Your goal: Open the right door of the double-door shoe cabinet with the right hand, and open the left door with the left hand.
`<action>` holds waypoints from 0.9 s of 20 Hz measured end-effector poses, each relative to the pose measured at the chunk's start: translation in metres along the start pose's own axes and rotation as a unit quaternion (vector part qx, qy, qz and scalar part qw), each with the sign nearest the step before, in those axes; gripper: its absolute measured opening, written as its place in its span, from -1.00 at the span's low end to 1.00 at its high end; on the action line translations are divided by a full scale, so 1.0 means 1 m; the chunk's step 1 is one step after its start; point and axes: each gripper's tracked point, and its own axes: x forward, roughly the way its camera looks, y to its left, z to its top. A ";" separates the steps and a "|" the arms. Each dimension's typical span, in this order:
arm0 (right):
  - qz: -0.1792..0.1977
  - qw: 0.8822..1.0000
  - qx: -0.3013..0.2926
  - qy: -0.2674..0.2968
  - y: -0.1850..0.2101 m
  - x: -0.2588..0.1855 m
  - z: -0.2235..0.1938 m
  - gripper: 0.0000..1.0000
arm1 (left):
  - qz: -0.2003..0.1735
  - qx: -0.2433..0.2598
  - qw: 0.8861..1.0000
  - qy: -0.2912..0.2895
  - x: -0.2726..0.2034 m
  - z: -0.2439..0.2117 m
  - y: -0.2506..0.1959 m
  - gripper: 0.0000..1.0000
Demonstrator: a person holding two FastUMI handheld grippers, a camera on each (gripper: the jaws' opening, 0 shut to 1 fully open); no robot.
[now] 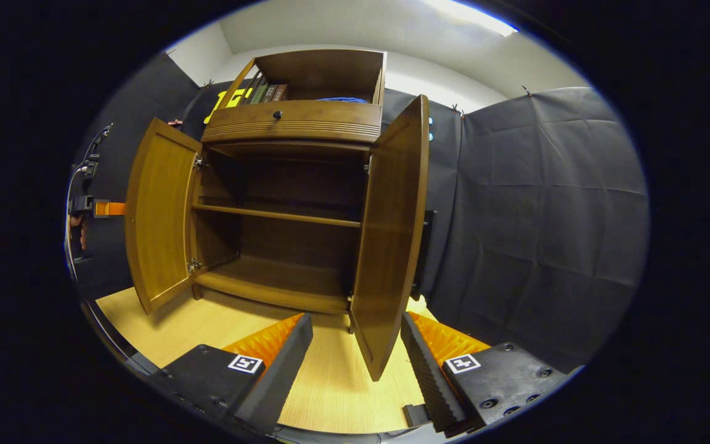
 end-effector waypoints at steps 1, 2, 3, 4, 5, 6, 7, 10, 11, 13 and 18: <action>0.004 1.000 -0.001 0.000 0.003 0.002 0.001 0.86 | 0.014 0.010 1.000 0.000 -0.001 0.000 0.007 -0.88; 0.008 1.000 -0.001 0.000 0.004 0.004 0.001 0.83 | 0.016 0.014 1.000 0.000 -0.003 0.000 0.007 -0.94; 0.011 1.000 0.000 -0.001 0.005 0.004 0.002 0.83 | 0.014 0.014 1.000 -0.001 -0.005 0.001 0.005 -0.89; 0.015 1.000 0.001 -0.002 0.006 0.005 0.002 0.83 | 0.018 0.015 1.000 -0.002 -0.008 0.001 0.004 -0.90; 0.018 1.000 0.002 -0.003 0.007 0.006 0.003 0.86 | 0.023 0.019 1.000 -0.002 -0.012 0.000 0.006 -0.90; 0.020 1.000 0.003 -0.006 0.007 0.006 0.004 0.80 | 0.032 0.022 0.999 0.001 -0.017 -0.002 0.007 -0.90; 0.021 1.000 0.005 -0.008 0.006 0.006 0.005 0.80 | 0.041 0.024 0.999 -0.001 -0.025 -0.003 0.006 -0.90; 0.029 0.999 0.015 -0.016 0.007 0.007 0.012 0.83 | 0.023 0.020 1.000 -0.007 -0.055 -0.001 -0.025 -0.90; 0.033 0.999 0.020 -0.020 0.010 0.008 0.016 0.83 | 0.013 0.024 1.000 -0.012 -0.064 0.002 -0.040 -0.90; 0.041 0.998 0.034 -0.029 0.016 0.011 0.026 0.83 | 0.001 0.041 0.999 -0.029 -0.076 0.012 -0.063 -0.91; 0.067 0.995 0.045 -0.052 0.043 0.007 0.051 0.83 | -0.052 0.050 0.997 -0.035 -0.087 0.018 -0.128 -0.33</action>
